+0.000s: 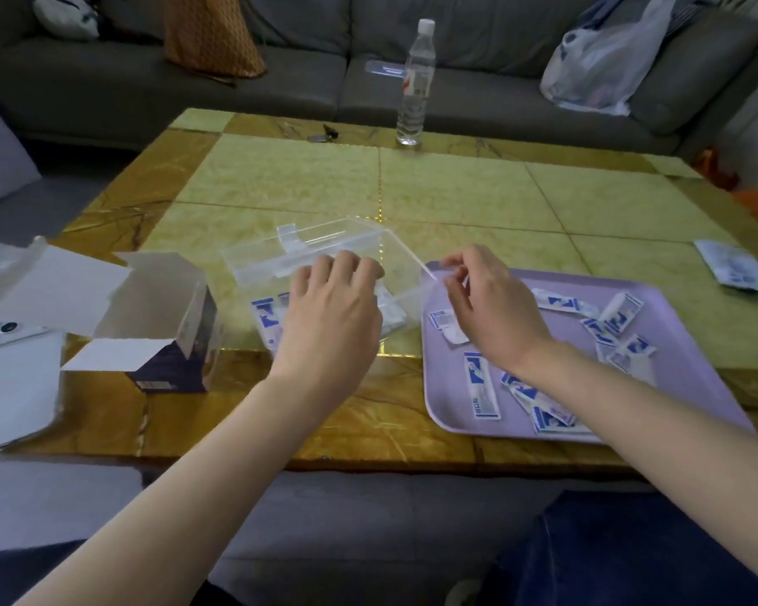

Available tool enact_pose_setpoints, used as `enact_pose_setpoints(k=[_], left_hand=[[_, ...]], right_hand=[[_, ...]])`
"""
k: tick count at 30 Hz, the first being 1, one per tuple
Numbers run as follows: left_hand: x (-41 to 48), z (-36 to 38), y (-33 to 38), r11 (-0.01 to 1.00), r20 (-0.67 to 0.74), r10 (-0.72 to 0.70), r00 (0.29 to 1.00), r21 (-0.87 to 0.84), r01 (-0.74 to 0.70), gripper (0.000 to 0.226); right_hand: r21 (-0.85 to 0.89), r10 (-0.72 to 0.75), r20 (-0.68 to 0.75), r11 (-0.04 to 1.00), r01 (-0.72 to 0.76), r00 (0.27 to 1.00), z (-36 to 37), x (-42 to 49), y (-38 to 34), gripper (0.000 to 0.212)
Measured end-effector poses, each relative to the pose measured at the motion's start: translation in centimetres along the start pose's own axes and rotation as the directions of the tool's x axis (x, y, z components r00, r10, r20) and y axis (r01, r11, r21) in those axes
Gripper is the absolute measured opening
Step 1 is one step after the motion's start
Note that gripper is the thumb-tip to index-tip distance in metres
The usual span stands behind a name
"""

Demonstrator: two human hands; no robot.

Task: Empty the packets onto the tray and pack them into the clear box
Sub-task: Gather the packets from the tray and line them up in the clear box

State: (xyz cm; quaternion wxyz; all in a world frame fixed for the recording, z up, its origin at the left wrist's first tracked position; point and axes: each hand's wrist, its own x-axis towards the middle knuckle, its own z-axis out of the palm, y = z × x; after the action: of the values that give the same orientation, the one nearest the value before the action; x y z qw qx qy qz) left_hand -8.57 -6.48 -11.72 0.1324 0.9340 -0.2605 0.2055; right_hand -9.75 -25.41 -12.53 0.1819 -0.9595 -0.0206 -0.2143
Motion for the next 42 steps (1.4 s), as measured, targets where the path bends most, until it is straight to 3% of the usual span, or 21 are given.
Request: enact_pose_setpoints(k=[3,5,9,15,18,20,22,25,29,32,34,38,42], left_hand=[[-0.2,2.0,3.4,0.983,0.044,0.177,0.983,-0.047,-0.175,0.023],[0.0,3.6,5.9,0.96,0.182,0.277,0.944,-0.093,-0.264,0.022],[0.8,7.0,8.0,0.967,0.418,0.256,0.872,-0.104,-0.234,0.034],[3.4,8.9,9.1,0.973,0.499,0.229,0.836,-0.09,-0.213,0.045],[4.7,9.8,9.7,0.983,0.545,0.185,0.818,-0.094,-0.159,0.045],[5.4,10.7,9.9,0.992,0.586,0.123,0.801,-0.097,-0.081,0.043],[5.8,11.5,10.1,0.994,0.609,0.097,0.787,-0.094,-0.05,0.041],[5.7,12.1,10.4,0.991,0.603,0.128,0.788,-0.113,-0.074,0.038],[5.1,11.9,10.7,0.983,0.562,0.176,0.808,-0.135,-0.121,0.031],[5.5,11.5,11.0,0.983,0.479,0.147,0.865,-0.166,-0.075,0.024],[6.2,11.5,11.2,0.98,0.428,0.148,0.892,-0.187,-0.073,0.028],[7.2,12.4,11.6,0.977,0.514,0.202,0.834,-0.166,-0.134,0.044],[7.3,13.1,11.4,0.983,0.55,0.179,0.816,-0.128,-0.13,0.034]], right_hand=[[-0.093,0.142,0.121,0.987,-0.132,0.982,-0.7,-1.7,6.1,0.027],[-0.202,0.283,0.212,0.949,-0.241,0.935,-1.5,-2.7,10.4,0.038],[-0.35,0.548,0.262,0.821,-0.451,0.794,-2.3,-3.5,16.3,0.053],[-0.316,0.688,0.25,0.723,-0.614,0.682,-2.4,-3.3,19.0,0.059],[-0.253,0.672,0.292,0.74,-0.623,0.68,-2.0,-2.7,19.1,0.053],[-0.189,0.612,0.31,0.79,-0.584,0.728,-1.7,-2.5,18.5,0.033],[-0.106,0.527,0.326,0.845,-0.523,0.785,-1.5,-2.6,17.5,0.029],[0.038,0.39,0.374,0.9,-0.434,0.841,-1.6,-3.1,15.6,0.026],[0.108,0.263,0.401,0.938,-0.33,0.878,-1.7,-3.7,14.6,0.02],[0.135,0.294,0.381,0.92,-0.368,0.876,-1.8,-3.9,14.3,0.037],[0.037,0.375,0.384,0.907,-0.42,0.843,-1.5,-3.6,14.2,0.054],[-0.172,0.445,0.37,0.895,-0.411,0.816,-0.4,-2.5,12.7,0.073],[-0.108,0.483,0.399,0.869,-0.483,0.779,0.2,-1.6,11.9,0.08]])
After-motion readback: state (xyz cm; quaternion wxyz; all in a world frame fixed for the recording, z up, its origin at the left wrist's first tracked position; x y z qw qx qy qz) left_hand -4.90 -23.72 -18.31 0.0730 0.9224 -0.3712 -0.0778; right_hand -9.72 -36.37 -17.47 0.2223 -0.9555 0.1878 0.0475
